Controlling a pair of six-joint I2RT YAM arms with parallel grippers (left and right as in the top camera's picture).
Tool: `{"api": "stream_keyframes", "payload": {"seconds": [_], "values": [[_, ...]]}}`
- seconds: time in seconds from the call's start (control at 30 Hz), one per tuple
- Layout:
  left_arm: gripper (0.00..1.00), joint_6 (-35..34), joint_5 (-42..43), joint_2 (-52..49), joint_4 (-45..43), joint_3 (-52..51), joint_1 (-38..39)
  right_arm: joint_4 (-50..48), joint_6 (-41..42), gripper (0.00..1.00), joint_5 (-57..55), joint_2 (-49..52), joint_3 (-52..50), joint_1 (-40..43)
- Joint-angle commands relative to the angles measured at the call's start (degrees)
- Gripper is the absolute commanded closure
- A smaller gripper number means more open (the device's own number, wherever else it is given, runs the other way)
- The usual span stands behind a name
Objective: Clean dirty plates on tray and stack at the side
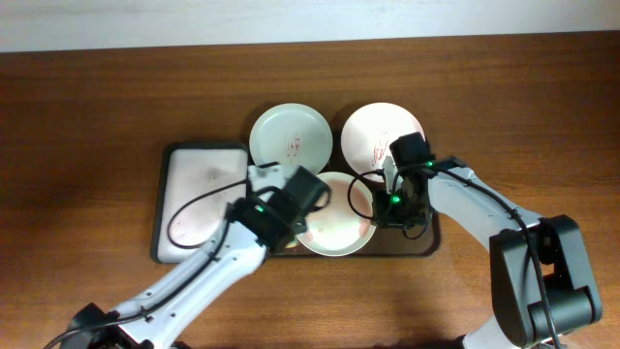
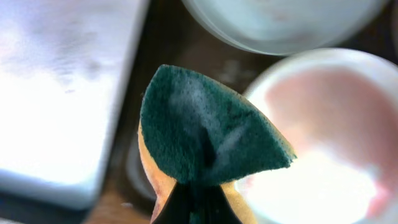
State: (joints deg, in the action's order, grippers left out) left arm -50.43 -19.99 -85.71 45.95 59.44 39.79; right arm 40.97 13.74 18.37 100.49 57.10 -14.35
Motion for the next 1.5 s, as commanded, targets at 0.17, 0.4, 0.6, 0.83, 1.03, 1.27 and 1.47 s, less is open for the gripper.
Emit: {"api": "stream_keyframes", "payload": {"seconds": [0.17,0.4,0.6,0.83,1.03,1.27,1.47], "values": [[1.00,26.6,12.1,-0.2,-2.4,-0.3,-27.2,-0.9,0.3,0.74,-0.6,2.3,-0.3,-0.8],[1.00,31.3,12.3,-13.7,-6.9,-0.5,-32.0,-3.6,0.3,0.96,-1.1,2.5,-0.3,-4.5],[1.00,31.3,12.3,-16.5,-9.3,-0.5,-32.0,0.4,0.1,0.96,-8.7,-5.1,2.6,-4.4],[1.00,31.2,12.3,-16.5,-9.3,-0.5,-32.0,4.7,0.1,0.96,-32.3,-17.4,3.4,-10.5],[1.00,31.2,12.3,-16.5,-9.7,-0.5,-32.0,3.6,0.1,0.96,-67.2,-20.5,3.7,-26.9],[1.00,31.2,12.3,-16.5,-10.2,-0.5,-32.0,1.6,0.1,0.96,-84.9,-20.5,3.7,-35.9],[1.00,31.3,12.3,-16.5,-10.3,-0.5,-32.0,1.4,4.6,0.96,-71.3,-20.5,3.7,-31.9]]}}
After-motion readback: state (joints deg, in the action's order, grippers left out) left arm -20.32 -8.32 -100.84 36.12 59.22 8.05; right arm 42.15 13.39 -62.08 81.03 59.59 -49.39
